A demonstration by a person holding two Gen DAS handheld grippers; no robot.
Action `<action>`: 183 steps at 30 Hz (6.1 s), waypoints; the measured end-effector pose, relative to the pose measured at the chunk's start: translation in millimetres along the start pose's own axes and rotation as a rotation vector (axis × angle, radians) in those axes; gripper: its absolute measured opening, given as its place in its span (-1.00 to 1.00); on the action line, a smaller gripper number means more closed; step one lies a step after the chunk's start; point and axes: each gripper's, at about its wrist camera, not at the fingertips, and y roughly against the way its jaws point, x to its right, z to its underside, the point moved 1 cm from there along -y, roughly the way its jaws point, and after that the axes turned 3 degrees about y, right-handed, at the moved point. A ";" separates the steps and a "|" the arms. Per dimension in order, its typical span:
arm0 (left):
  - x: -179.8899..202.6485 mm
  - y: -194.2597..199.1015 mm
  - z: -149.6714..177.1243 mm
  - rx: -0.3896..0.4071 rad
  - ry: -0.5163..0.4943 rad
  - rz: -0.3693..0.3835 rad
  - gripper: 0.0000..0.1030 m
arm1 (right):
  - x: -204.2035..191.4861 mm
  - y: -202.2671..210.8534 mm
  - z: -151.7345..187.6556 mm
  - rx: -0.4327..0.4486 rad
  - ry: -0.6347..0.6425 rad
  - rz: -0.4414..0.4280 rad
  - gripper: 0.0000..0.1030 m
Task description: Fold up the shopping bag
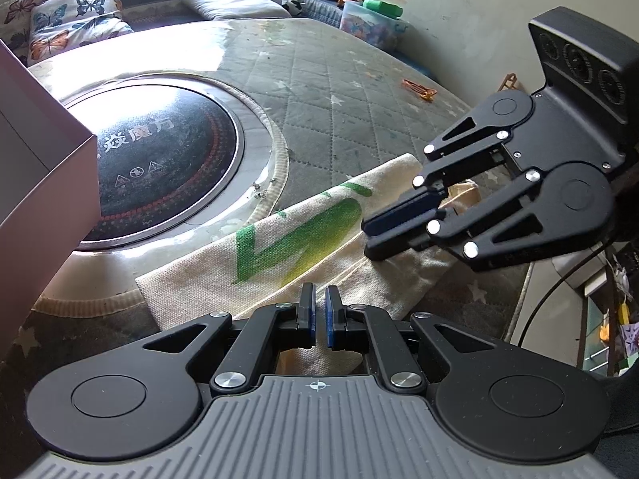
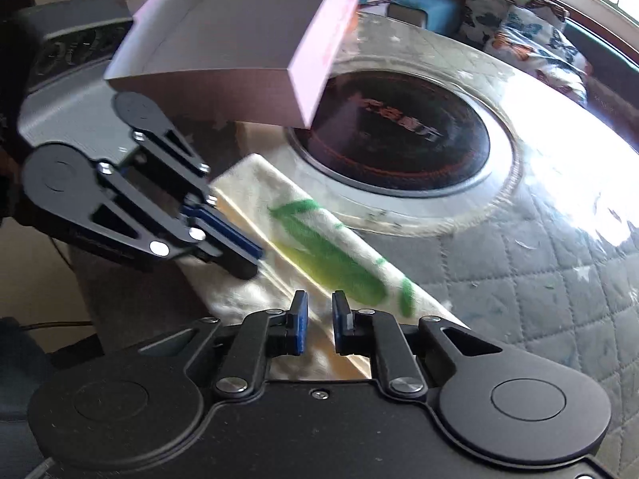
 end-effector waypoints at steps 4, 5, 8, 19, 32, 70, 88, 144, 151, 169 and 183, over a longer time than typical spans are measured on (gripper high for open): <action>-1.6 -0.6 -0.7 0.000 0.004 0.004 -0.87 | -11.9 -10.1 -2.9 -0.013 0.047 0.029 -0.69; -1.1 -0.3 -0.7 0.001 0.002 0.001 -0.87 | -14.5 -11.9 -5.6 -0.019 0.056 0.038 -0.69; 0.3 0.7 -0.3 0.003 -0.008 -0.008 -0.87 | -16.8 -14.8 -9.5 -0.031 0.070 0.042 -0.69; 13.5 39.7 20.8 0.011 -0.101 -0.083 -0.76 | -17.8 -16.7 -11.0 -0.045 0.088 0.037 -0.68; 14.8 64.6 18.9 0.064 -0.074 -0.133 -0.78 | -17.6 -17.8 -11.9 -0.044 0.090 0.031 -0.68; 10.8 24.3 -12.4 -0.095 -0.125 -0.269 -0.83 | -16.9 -16.6 -11.4 -0.037 0.096 0.032 -0.68; 29.4 -3.2 -13.4 -0.092 -0.225 -0.239 -0.84 | -16.7 -16.4 -9.8 -0.030 0.087 0.026 -0.68; 32.8 -7.3 -9.7 -0.054 -0.257 -0.121 -0.60 | -18.8 2.9 6.6 -0.005 0.142 0.044 -0.44; 31.0 -4.2 -5.5 -0.056 -0.255 -0.117 -0.60 | -4.0 13.9 24.6 -0.029 0.112 0.075 -0.28; 31.1 1.3 -3.7 -0.062 -0.252 -0.108 -0.60 | 14.5 31.4 44.3 -0.077 0.108 0.141 -0.25; 31.2 -0.7 -2.5 -0.063 -0.254 -0.108 -0.60 | 41.7 51.7 47.7 -0.080 -0.046 0.130 -0.37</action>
